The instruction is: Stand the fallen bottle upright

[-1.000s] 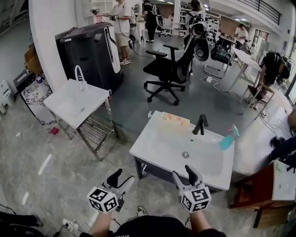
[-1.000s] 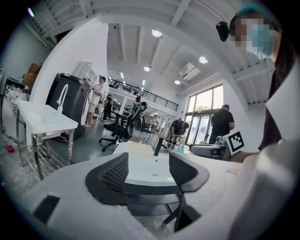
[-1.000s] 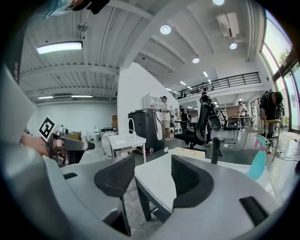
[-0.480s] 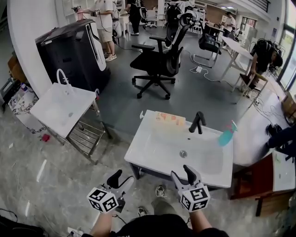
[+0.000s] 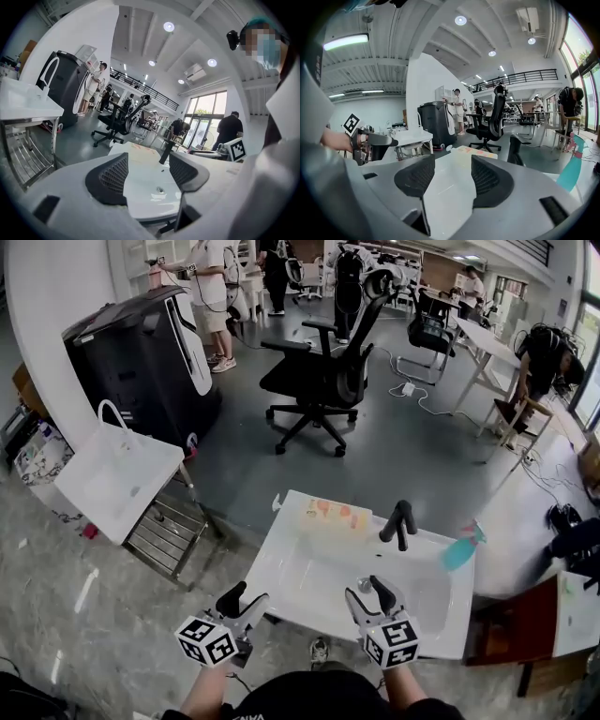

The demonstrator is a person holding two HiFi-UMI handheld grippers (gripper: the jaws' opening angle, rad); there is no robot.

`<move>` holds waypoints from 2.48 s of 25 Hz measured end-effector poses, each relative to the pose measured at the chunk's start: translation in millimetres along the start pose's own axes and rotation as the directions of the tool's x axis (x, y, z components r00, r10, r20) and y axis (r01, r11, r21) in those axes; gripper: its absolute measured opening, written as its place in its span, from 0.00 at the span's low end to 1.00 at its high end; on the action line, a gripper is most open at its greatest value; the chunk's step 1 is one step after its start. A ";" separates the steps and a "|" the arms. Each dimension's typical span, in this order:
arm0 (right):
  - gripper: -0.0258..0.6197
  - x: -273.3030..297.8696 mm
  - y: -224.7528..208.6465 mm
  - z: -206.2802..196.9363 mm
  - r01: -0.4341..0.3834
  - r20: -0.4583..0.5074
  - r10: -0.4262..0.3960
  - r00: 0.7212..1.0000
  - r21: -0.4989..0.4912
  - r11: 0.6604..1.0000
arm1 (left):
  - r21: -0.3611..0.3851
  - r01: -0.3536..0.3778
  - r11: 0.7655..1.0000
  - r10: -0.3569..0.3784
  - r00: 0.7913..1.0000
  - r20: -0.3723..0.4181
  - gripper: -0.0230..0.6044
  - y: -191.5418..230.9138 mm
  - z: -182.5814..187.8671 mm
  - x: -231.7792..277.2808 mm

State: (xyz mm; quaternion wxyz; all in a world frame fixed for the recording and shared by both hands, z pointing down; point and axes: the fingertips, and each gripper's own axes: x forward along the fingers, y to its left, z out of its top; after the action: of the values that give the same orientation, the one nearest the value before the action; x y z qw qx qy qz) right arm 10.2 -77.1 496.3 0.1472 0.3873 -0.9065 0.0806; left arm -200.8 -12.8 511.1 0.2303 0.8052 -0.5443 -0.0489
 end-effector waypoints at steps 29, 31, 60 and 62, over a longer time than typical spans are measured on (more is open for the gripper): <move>0.38 134.4 -68.1 -7.3 0.253 -0.162 -0.253 0.954 -0.019 0.967 | -0.654 0.150 0.742 -0.221 0.975 -0.027 0.48 130.8 14.9 178.8; 0.38 138.7 -70.9 -11.1 0.278 -0.179 -0.278 0.944 -0.028 0.960 | -0.701 0.164 0.695 -0.239 0.971 -0.010 0.49 136.8 14.0 193.8; 0.38 165.2 -94.5 -28.8 0.420 -0.254 -0.406 0.878 0.001 0.908 | -0.938 -0.050 0.343 0.034 0.999 -0.041 0.27 203.9 -26.5 295.0; 0.39 168.0 -97.7 -32.4 0.409 -0.270 -0.400 0.876 -0.025 0.912 | -0.933 -0.073 0.351 0.048 0.997 -0.060 0.22 206.0 -29.1 295.5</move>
State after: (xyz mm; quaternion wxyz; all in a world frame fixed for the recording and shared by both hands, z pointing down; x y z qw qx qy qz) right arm -22.5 -249.8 585.4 0.2765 0.5559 -0.7755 0.1149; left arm -248.1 -331.3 675.2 0.6548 0.5114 -0.4466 -0.3322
